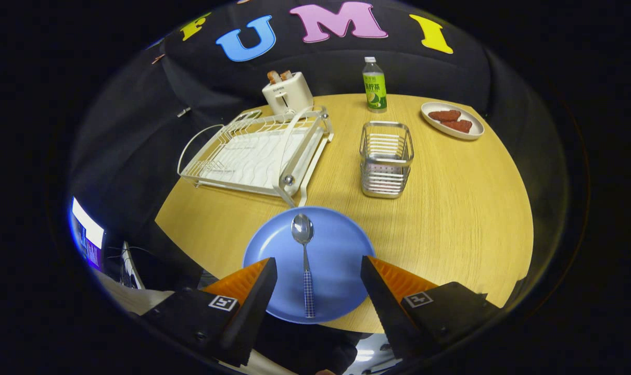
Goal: Take the plate from the dish rack, then take the spoon from the basket and place it into the plate.
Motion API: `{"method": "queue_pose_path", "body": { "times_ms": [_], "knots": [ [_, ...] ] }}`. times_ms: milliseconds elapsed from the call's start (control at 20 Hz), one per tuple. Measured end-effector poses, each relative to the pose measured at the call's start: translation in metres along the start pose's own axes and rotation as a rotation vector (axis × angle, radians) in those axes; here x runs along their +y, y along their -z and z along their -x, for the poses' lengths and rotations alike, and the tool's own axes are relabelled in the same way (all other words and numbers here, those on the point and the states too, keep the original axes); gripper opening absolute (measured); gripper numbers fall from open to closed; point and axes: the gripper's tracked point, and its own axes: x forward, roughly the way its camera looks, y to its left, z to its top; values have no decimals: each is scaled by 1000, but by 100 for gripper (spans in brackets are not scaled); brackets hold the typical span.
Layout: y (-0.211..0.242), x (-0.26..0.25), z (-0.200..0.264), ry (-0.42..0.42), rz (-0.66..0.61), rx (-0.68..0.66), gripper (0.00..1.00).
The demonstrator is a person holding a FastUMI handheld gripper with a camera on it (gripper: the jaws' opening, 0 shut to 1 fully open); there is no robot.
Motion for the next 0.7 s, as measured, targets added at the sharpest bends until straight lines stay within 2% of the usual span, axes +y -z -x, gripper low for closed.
{"method": "queue_pose_path", "body": {
  "times_ms": [450, 700],
  "knots": [
    [-136, -3, 54, 25, 115, -279, 99],
    [-181, -8, 92, 34, 158, -388, 99]
  ]
}}
